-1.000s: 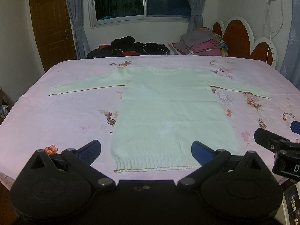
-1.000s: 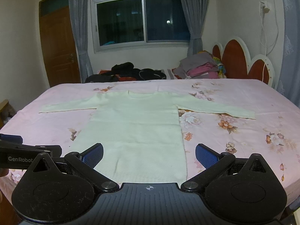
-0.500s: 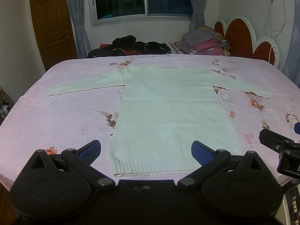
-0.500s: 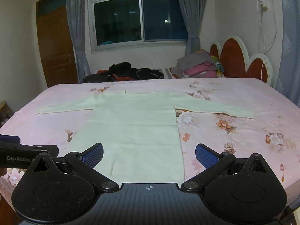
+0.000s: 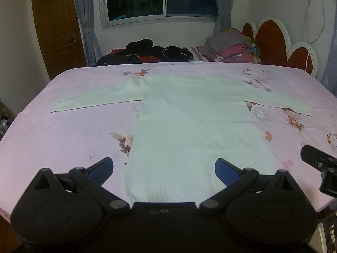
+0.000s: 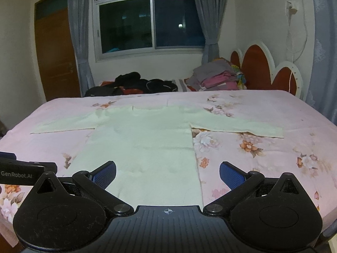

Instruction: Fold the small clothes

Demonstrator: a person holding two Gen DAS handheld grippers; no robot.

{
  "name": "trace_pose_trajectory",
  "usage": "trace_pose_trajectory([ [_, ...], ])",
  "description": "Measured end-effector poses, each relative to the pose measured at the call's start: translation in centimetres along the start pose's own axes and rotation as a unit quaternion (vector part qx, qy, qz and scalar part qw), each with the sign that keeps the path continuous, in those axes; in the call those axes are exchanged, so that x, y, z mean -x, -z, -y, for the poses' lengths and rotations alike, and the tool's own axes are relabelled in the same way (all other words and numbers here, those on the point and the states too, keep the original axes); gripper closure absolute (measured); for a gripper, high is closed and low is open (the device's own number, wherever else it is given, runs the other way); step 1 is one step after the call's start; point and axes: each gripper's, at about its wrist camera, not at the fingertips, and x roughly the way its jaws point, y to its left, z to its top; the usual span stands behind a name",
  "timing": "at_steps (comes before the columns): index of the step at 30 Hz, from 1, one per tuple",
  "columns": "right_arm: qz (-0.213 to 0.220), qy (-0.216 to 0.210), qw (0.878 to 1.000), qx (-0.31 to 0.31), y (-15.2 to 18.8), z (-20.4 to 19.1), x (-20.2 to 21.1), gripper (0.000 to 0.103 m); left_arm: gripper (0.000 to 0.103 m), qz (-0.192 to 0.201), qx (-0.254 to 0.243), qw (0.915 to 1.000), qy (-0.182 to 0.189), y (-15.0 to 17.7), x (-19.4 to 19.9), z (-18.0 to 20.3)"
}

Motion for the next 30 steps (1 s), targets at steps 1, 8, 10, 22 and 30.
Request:
trace_pose_trajectory([
  [1, 0.000, 0.001, 1.000, -0.001, -0.1, 0.1, -0.3, 0.000, 0.000, 0.000, 0.000, 1.0000, 0.000, -0.3, -0.3, -0.2],
  [8, -0.003, 0.016, 1.000, -0.008, -1.5, -0.3, -3.1, 0.000, 0.000, -0.002, -0.005, 1.0000, 0.004, -2.5, -3.0, -1.3],
  [10, -0.005, 0.020, 1.000, -0.011, -1.9, -0.5, -4.0, 0.000, 0.000, -0.003, -0.005, 1.0000, 0.006, -3.0, -3.7, -1.6],
  [22, -0.021, 0.046, 0.998, -0.033, -4.9, -2.2, -9.5, 0.000, 0.000, -0.006, -0.024, 0.9984, 0.052, -7.0, -9.3, -4.5],
  [30, -0.022, 0.065, 0.997, -0.042, -6.2, -3.1, -13.2, 0.000, 0.000, -0.010, -0.026, 0.9977, 0.062, -8.8, -13.0, -6.2],
])
